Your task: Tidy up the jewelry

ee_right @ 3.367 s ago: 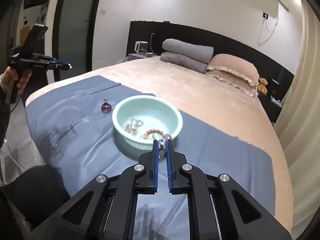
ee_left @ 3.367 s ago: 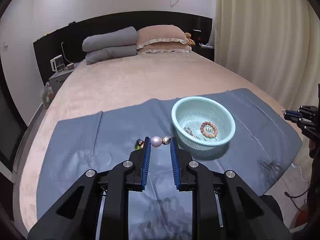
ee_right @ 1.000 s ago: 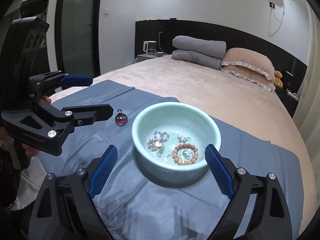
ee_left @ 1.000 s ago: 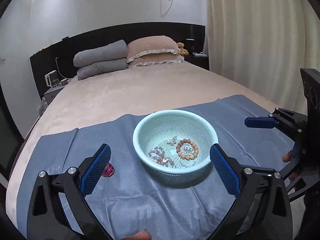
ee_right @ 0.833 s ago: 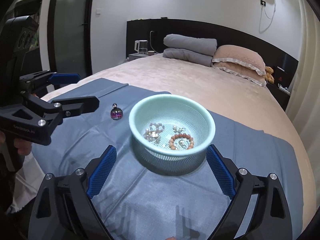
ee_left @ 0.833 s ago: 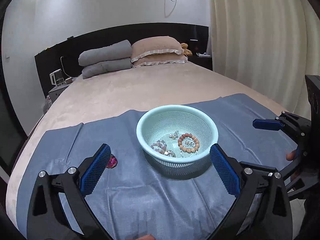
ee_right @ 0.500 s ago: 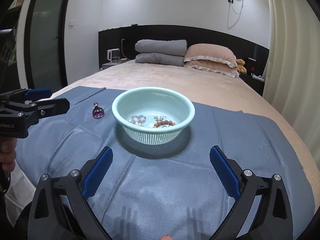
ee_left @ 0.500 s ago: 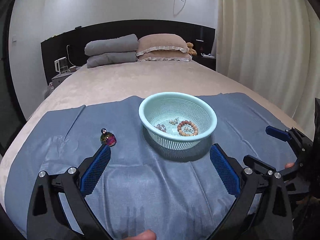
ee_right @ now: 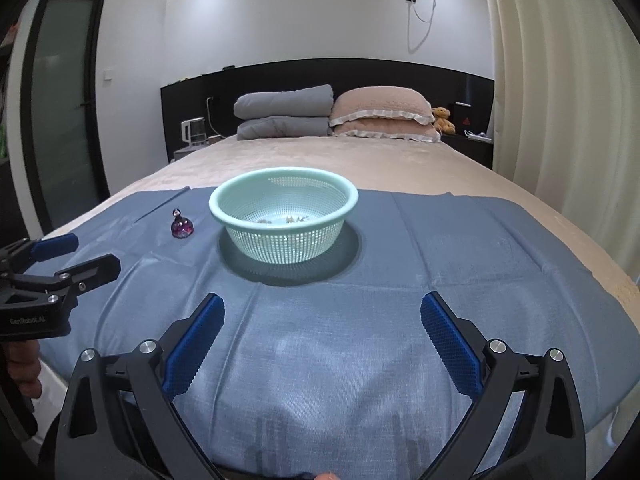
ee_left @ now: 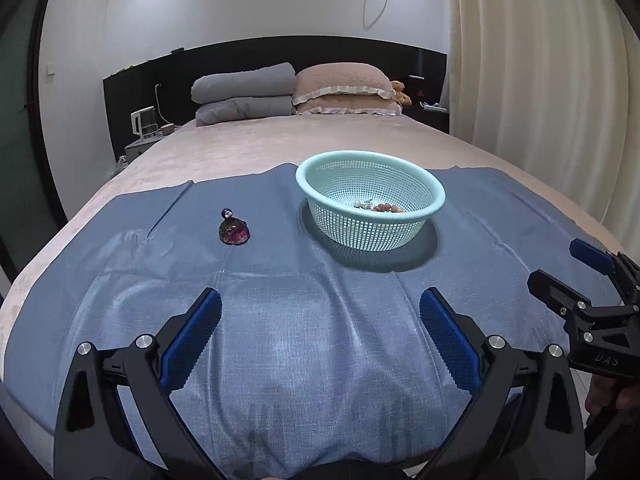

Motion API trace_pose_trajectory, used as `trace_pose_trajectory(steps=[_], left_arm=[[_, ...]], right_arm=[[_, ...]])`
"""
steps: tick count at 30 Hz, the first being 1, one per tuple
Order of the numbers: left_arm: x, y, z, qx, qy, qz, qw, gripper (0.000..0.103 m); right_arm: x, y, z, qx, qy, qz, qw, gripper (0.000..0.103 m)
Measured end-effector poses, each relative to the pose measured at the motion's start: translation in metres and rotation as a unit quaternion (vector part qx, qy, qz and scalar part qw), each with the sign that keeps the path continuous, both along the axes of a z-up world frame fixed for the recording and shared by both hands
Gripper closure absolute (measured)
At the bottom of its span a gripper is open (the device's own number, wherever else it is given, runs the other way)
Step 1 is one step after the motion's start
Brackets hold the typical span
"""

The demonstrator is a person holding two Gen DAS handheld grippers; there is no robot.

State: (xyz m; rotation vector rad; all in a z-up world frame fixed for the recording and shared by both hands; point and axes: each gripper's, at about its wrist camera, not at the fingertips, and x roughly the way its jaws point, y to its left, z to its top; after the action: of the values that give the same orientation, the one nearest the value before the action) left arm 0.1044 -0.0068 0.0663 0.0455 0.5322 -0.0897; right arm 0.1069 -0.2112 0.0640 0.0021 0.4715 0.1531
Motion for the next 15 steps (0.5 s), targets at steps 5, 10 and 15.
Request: trace_pose_trajectory(steps=[5,10,15], left_arm=[[-0.013,-0.005,-0.008,-0.006,-0.001,-0.013,0.9999,0.006],[-0.027,-0.01,-0.02,-0.007,-0.011,-0.018,0.9997,0.006],[-0.039,-0.007,-0.016,-0.018,-0.042,-0.007,0.9989,0.006]], right_arm=[[-0.012,-0.004,-0.011,0.008,0.001,-0.015,1.0,0.008],[-0.018,-0.008,-0.023,0.021,0.016,-0.023,0.999,0.008],[-0.026,-0.008,-0.026,0.027,0.019,-0.02,0.999,0.008]])
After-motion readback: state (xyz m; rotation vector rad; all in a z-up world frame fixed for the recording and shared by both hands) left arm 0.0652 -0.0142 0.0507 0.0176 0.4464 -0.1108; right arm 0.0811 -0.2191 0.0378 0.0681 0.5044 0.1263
